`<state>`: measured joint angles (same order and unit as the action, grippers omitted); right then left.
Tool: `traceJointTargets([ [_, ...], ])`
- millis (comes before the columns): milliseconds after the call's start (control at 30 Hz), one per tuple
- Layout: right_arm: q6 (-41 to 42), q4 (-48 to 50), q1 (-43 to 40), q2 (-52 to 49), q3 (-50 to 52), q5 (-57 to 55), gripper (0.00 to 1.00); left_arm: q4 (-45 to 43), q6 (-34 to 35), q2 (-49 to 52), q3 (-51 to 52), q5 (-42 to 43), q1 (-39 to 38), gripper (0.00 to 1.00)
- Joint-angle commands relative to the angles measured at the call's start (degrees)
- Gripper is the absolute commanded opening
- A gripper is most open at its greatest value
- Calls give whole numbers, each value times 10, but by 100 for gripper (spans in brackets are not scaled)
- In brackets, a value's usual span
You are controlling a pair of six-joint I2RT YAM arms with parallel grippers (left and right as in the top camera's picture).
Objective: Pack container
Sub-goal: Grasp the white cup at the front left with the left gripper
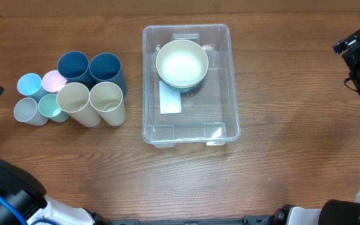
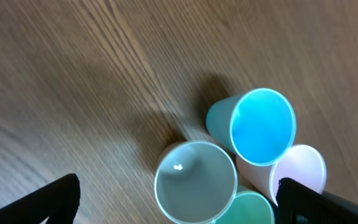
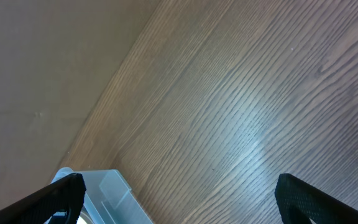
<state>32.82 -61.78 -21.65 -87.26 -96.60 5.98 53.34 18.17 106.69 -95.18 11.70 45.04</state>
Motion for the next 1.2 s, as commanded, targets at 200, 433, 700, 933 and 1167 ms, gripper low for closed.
traceJointTargets([
  [200, 2, 1, 0, 10, -1, 1, 100, 34, -66, 70, -9, 75, -16, 94],
  [433, 2, 1, 0, 10, -1, 1, 100, 80, -43, 102, -5, 44, -23, 75],
  [700, 2, 1, 0, 10, -1, 1, 100, 95, -27, 102, -5, -41, -23, 64],
  [933, 2, 1, 0, 10, -1, 1, 100, 82, -23, 102, 5, -78, -23, 63],
  [1167, 2, 1, 0, 10, -1, 1, 100, 70, -23, 102, 17, -76, -26, 60],
])
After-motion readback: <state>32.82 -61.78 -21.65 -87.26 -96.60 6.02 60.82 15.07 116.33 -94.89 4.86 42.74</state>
